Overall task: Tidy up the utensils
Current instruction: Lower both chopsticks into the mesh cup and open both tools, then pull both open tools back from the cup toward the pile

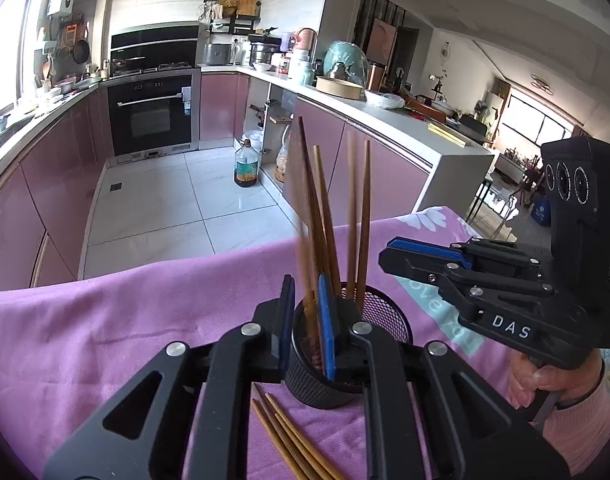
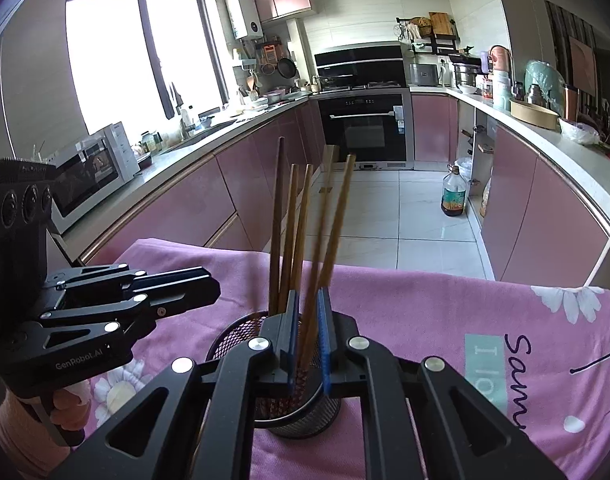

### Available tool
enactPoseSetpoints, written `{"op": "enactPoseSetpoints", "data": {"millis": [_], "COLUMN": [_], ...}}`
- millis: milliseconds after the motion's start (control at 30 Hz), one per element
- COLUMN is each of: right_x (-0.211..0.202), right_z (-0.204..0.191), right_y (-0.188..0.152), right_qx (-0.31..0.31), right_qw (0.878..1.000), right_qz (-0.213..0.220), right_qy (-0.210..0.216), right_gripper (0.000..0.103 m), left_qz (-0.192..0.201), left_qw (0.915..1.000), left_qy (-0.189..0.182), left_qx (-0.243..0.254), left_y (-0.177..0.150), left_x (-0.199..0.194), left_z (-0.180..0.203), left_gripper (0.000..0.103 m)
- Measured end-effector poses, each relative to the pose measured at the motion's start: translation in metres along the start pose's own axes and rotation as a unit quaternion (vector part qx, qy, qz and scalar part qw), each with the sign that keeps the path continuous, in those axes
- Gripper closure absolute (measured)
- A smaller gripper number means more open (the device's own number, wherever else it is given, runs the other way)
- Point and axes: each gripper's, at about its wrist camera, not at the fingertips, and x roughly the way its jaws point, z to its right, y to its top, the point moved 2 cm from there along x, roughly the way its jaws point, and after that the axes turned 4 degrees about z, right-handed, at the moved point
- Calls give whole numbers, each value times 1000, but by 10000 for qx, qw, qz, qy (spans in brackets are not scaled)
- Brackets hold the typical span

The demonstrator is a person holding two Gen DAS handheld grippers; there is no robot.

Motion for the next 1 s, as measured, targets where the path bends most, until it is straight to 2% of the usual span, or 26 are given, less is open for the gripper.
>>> {"op": "enactPoseSetpoints", "data": {"millis": [67,233,300,367,433,533,667,800,1000], "right_x": [-1,-3,-5,-11,-18,-34,-51,-50,-21], "right_z": [1,1,-1,-4,-6,-14,-28,-42,-43], "right_y": [-2,-7,-9,-11,-12,-17,-31,-56,-101], "right_qx": [23,45,32,28,15,-55,-280,-405,-121], "right_qw": [10000,10000,9999,9998,9995,9986,9964,9948,9934], "right_qz": [11,24,69,131,213,356,419,146,-580], "right_qy": [10,77,118,171,221,381,681,919,987], "right_gripper": [90,87,83,74,73,72,62,62,62], "left_qz": [33,195,291,412,513,649,774,672,246], "left_qw": [10000,9997,9995,9989,9983,9973,9960,9960,9971], "left_qy": [50,130,153,212,270,339,452,585,664], "left_qx": [-12,-22,-20,-21,0,41,54,-70,-292], "left_y": [-3,-10,-16,-19,-25,-33,-47,-72,-117], "left_x": [-1,-11,-19,-26,-35,-48,-65,-72,-66], "left_z": [-3,-5,-6,-8,-6,-7,-11,-22,-37], "left_gripper": [90,85,82,80,77,74,68,66,64]}}
